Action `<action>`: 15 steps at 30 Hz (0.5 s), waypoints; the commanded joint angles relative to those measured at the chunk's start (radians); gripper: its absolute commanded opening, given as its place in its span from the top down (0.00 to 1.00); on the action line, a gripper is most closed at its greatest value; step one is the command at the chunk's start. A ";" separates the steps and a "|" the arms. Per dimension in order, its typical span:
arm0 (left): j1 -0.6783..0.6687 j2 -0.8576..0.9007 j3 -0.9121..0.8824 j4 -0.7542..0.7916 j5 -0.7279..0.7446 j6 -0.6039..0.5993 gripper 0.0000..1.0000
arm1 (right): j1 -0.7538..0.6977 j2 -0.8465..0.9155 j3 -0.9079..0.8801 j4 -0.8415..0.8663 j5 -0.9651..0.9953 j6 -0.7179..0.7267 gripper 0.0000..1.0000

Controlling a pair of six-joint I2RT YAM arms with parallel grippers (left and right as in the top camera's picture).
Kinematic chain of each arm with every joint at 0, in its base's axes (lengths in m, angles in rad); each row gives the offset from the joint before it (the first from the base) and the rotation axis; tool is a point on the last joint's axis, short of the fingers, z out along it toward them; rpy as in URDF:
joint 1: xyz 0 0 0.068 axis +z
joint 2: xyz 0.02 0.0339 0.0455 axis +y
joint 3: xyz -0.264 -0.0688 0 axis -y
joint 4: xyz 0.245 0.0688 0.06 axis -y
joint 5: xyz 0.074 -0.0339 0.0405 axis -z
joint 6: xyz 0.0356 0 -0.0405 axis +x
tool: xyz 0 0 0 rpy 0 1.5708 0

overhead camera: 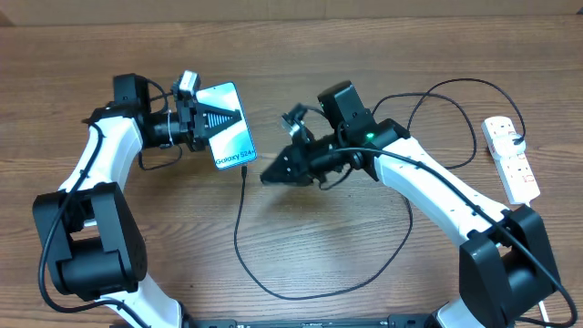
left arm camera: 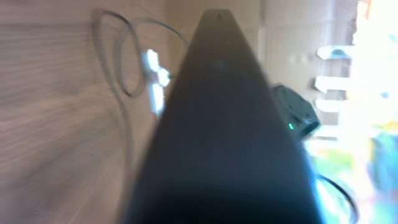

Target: Plug charger to phone and switch on socket

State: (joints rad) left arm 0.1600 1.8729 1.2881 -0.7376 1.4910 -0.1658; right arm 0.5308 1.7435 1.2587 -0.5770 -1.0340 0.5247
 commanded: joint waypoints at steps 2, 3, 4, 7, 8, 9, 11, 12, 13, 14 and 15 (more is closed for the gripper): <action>0.087 -0.020 0.011 0.009 -0.241 -0.106 0.96 | 0.034 -0.002 0.004 -0.093 0.378 -0.063 0.66; 0.097 -0.020 0.011 0.005 -0.270 -0.109 0.96 | 0.050 -0.002 0.004 -0.097 0.431 -0.062 0.64; 0.107 -0.020 0.011 -0.002 -0.298 -0.109 0.96 | 0.071 -0.002 0.004 -0.098 0.499 -0.062 0.59; 0.136 -0.020 0.011 -0.047 -0.419 -0.109 0.96 | 0.160 0.009 0.004 -0.082 0.698 -0.056 0.44; 0.143 -0.020 0.011 -0.064 -0.454 -0.108 0.96 | 0.182 0.015 0.004 -0.074 0.742 -0.049 0.41; 0.148 -0.020 0.011 -0.076 -0.485 -0.108 0.96 | 0.218 0.031 0.004 -0.055 0.820 -0.035 0.39; 0.154 -0.020 0.011 -0.100 -0.537 -0.108 0.96 | 0.262 0.059 0.004 -0.025 0.925 -0.027 0.38; 0.157 -0.020 0.011 -0.120 -0.577 -0.108 0.96 | 0.289 0.079 0.004 0.002 0.981 -0.027 0.38; 0.158 -0.020 0.011 -0.127 -0.591 -0.107 0.96 | 0.303 0.091 0.004 0.017 1.006 -0.027 0.38; 0.160 -0.020 0.011 -0.139 -0.613 -0.107 0.96 | 0.336 0.121 0.004 0.057 1.063 -0.027 0.39; 0.162 -0.020 0.011 -0.148 -0.630 -0.106 0.96 | 0.346 0.132 0.004 0.071 1.078 -0.027 0.39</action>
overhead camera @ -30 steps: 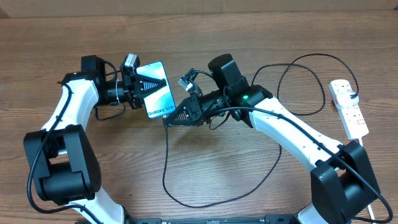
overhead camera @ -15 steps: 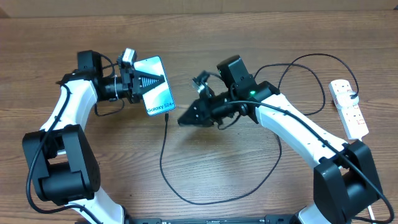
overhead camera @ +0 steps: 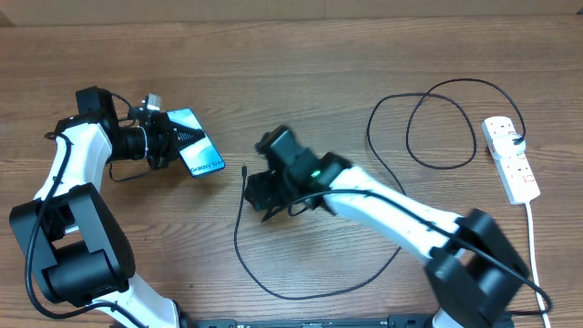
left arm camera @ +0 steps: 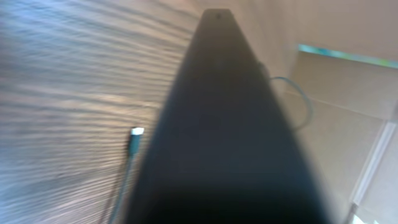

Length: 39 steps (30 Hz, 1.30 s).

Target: Plug charger to phone and switch on socket

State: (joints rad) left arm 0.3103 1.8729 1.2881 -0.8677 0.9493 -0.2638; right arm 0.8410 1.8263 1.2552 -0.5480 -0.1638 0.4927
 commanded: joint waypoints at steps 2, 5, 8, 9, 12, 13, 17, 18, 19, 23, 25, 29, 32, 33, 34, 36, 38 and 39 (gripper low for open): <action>0.012 -0.020 0.011 -0.029 -0.128 -0.005 0.96 | 0.076 0.097 0.008 0.104 0.255 0.005 0.41; 0.012 -0.020 0.011 -0.042 -0.168 -0.005 0.96 | 0.113 0.157 0.008 0.172 0.256 0.010 0.40; 0.012 -0.020 0.011 -0.048 -0.175 -0.005 0.96 | 0.141 0.233 0.008 0.193 0.256 0.035 0.40; 0.012 -0.020 0.011 -0.048 -0.175 -0.005 0.96 | 0.140 0.243 0.008 0.172 0.257 0.034 0.46; 0.012 -0.020 0.011 -0.048 -0.175 -0.005 0.96 | 0.087 0.238 0.059 0.016 0.257 0.034 0.82; 0.012 -0.020 0.011 -0.048 -0.175 -0.005 0.96 | 0.056 0.238 0.106 -0.088 0.257 0.034 0.88; 0.012 -0.020 0.011 -0.047 -0.175 -0.005 0.96 | -0.076 0.238 0.230 -0.377 0.261 -0.088 0.96; 0.012 -0.020 0.011 -0.048 -0.175 -0.005 0.96 | -0.136 0.238 0.248 -0.439 0.260 -0.167 0.96; 0.012 -0.020 0.011 -0.047 -0.175 -0.005 0.96 | -0.172 0.238 0.248 -0.463 0.259 -0.211 0.96; 0.012 -0.020 0.011 -0.048 -0.175 -0.005 0.96 | -0.291 0.239 0.240 -0.521 0.179 -0.266 0.96; 0.012 -0.020 0.011 -0.047 -0.175 -0.005 0.96 | -0.325 0.239 0.237 -0.542 0.076 -0.259 0.96; 0.012 -0.020 0.011 -0.045 -0.175 -0.005 0.96 | -0.327 0.239 0.237 -0.502 0.072 -0.151 0.82; 0.011 -0.020 0.011 -0.045 -0.175 -0.005 0.96 | -0.313 0.240 0.237 -0.422 -0.002 -0.092 0.72; 0.011 -0.020 0.011 -0.046 -0.175 -0.003 0.96 | -0.306 0.240 0.237 -0.413 -0.023 -0.091 0.70; 0.011 -0.020 0.011 -0.047 -0.175 -0.002 0.96 | -0.300 0.240 0.237 -0.411 -0.020 -0.074 0.68; 0.011 -0.020 0.011 -0.045 -0.175 -0.002 0.96 | -0.279 0.244 0.237 -0.402 0.029 0.003 0.66; 0.011 -0.020 0.011 -0.044 -0.175 -0.002 0.96 | -0.266 0.248 0.237 -0.386 0.051 0.038 0.66; 0.011 -0.020 0.011 -0.044 -0.175 -0.002 0.96 | -0.257 0.251 0.237 -0.373 0.067 0.054 0.66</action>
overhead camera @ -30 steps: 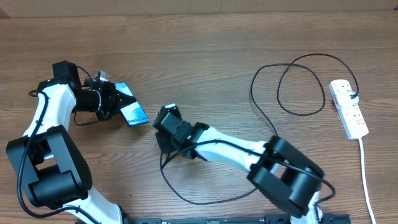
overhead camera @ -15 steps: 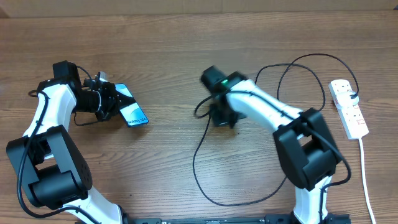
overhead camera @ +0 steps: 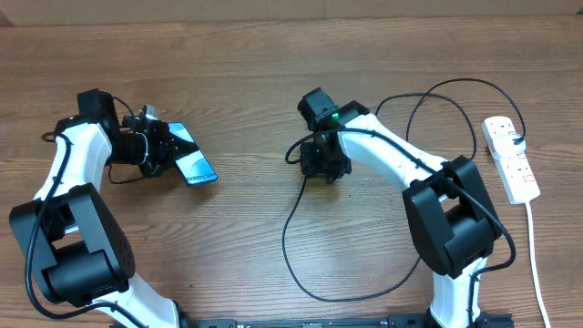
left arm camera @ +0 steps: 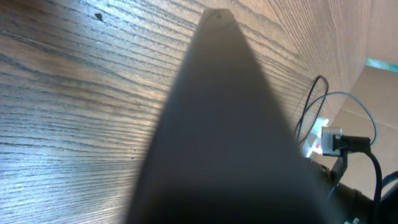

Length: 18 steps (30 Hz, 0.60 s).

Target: Plug charger to phone and switch on socket

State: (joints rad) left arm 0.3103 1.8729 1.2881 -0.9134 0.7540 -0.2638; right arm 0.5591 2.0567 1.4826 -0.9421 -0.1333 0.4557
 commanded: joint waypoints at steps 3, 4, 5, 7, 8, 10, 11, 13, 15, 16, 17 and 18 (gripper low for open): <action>0.011 -0.020 0.011 0.001 0.021 -0.002 0.96 | 0.059 0.027 0.009 0.055 0.127 0.127 0.66; 0.011 -0.020 0.011 0.000 0.021 -0.002 0.96 | 0.068 0.027 0.009 0.057 0.154 0.143 0.66; 0.011 -0.020 0.011 -0.003 0.021 -0.002 0.96 | 0.090 0.029 0.009 0.057 0.233 0.179 0.66; 0.011 -0.020 0.011 -0.004 0.022 -0.002 0.96 | 0.105 0.029 0.009 0.058 0.293 0.221 0.66; 0.011 -0.020 0.011 -0.004 0.022 -0.002 0.96 | 0.110 0.030 0.009 0.064 0.307 0.229 0.66; 0.011 -0.020 0.011 -0.004 0.024 -0.002 0.96 | 0.111 0.031 0.009 0.077 0.310 0.230 0.66; 0.011 -0.020 0.011 -0.004 0.024 -0.002 0.96 | 0.111 0.031 0.009 0.079 0.309 0.230 0.66; 0.011 -0.020 0.011 -0.004 0.024 -0.002 0.96 | 0.106 0.031 0.009 0.074 0.309 0.230 0.67; 0.011 -0.020 0.011 -0.005 0.023 -0.002 0.96 | 0.106 0.031 0.009 0.073 0.309 0.230 0.66; 0.011 -0.020 0.011 -0.005 0.023 -0.002 0.96 | 0.106 0.031 0.009 0.073 0.309 0.230 0.67; 0.011 -0.020 0.011 -0.005 0.023 -0.002 0.96 | 0.106 0.031 0.009 0.073 0.309 0.230 0.67; 0.011 -0.020 0.011 -0.005 0.023 -0.002 0.96 | 0.106 0.031 0.009 0.071 0.309 0.230 0.67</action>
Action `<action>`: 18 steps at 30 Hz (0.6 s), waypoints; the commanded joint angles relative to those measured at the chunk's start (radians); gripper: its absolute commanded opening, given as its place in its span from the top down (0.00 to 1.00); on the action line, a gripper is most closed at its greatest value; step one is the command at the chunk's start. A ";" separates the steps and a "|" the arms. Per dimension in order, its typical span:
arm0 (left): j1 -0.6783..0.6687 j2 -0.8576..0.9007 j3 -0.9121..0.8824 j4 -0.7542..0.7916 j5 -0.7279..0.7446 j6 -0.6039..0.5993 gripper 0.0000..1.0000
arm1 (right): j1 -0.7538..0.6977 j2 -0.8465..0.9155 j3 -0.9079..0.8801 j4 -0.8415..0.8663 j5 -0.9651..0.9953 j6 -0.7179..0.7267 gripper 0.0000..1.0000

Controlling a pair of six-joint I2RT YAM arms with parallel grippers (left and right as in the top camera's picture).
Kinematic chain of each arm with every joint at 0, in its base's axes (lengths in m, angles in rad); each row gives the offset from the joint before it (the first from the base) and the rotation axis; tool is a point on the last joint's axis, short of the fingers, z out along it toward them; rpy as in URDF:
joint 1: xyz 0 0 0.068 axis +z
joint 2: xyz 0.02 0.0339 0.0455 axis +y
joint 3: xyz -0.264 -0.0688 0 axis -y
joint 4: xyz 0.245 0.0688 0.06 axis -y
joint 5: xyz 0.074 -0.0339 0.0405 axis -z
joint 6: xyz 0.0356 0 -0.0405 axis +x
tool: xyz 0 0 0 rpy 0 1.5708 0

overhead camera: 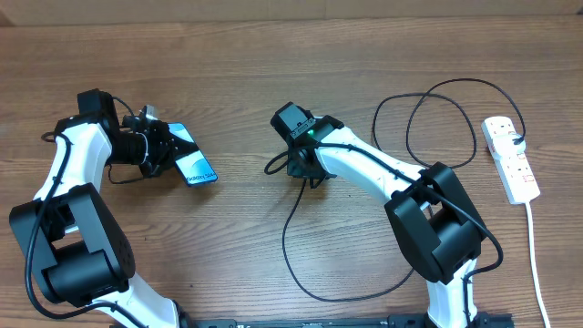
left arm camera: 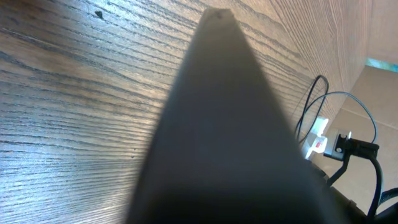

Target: Plug charger to phone and switch on socket

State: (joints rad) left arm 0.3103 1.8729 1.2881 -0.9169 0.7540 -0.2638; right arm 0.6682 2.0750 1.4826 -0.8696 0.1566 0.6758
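Observation:
In the overhead view the phone (overhead camera: 194,165), its blue screen lit, sits tilted at the left with my left gripper (overhead camera: 171,151) shut on its upper end. A dark blurred wedge (left arm camera: 224,137) fills the left wrist view and hides the jaws. The thin black charger cable (overhead camera: 290,228) loops across the table. Its free end (overhead camera: 270,169) sticks out to the left of my right gripper (overhead camera: 296,164), which looks shut on it, a short way right of the phone. The white socket strip (overhead camera: 510,159) lies at the far right.
The cable makes a wide loop near the front (overhead camera: 346,287) and a smaller one (overhead camera: 437,128) in front of the strip. The right arm (overhead camera: 373,169) lies across the middle of the wooden table (overhead camera: 273,55). A cardboard wall lines the far edge.
My right gripper has moved a little to the left, and the cable end has come with it, closer to the phone. The left gripper and the phone have not moved.
First the phone was held near the centre with the cable end by its lower edge. Then it was further left and the cable end lay loose by my right gripper. Later the right gripper had the cable end, and now holds it nearer the phone.

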 commanded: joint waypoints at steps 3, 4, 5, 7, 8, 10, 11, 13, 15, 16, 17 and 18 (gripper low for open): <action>0.011 -0.020 0.011 -0.003 0.023 -0.002 0.96 | -0.003 0.014 0.009 -0.002 0.019 0.010 0.68; 0.011 -0.020 0.011 -0.003 0.023 -0.002 0.96 | -0.003 0.014 0.009 -0.002 0.019 0.010 0.69; 0.011 -0.020 0.011 -0.003 0.024 -0.002 0.96 | -0.003 0.014 0.009 -0.002 0.019 0.010 0.69; 0.011 -0.020 0.011 -0.003 0.024 -0.002 0.96 | -0.003 0.015 0.005 0.001 0.019 0.010 0.71; 0.011 -0.020 0.011 -0.003 0.024 -0.002 0.96 | -0.003 0.015 -0.005 0.011 0.019 0.010 0.71; 0.011 -0.020 0.011 -0.003 0.024 -0.002 0.96 | -0.003 0.015 -0.047 0.047 0.014 0.014 0.72; 0.011 -0.020 0.011 -0.003 0.024 -0.002 0.96 | -0.003 0.015 -0.069 0.066 0.015 0.031 0.72; 0.011 -0.020 0.011 -0.003 0.024 -0.002 0.96 | -0.003 0.015 -0.081 0.087 0.006 0.032 0.75; 0.011 -0.020 0.011 -0.003 0.024 -0.002 0.96 | -0.002 0.015 -0.081 0.096 0.003 0.032 0.83; 0.011 -0.020 0.011 -0.003 0.024 -0.002 0.96 | -0.002 0.015 -0.081 0.095 0.003 0.032 0.88; 0.011 -0.020 0.011 -0.004 0.024 -0.002 0.96 | -0.002 0.015 -0.081 0.096 0.003 0.032 0.90; 0.011 -0.020 0.011 -0.006 0.024 -0.002 0.96 | -0.002 0.015 -0.081 0.096 0.003 0.032 0.90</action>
State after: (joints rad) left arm 0.3103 1.8729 1.2881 -0.9180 0.7540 -0.2638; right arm 0.6682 2.0769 1.4181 -0.7742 0.1596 0.7044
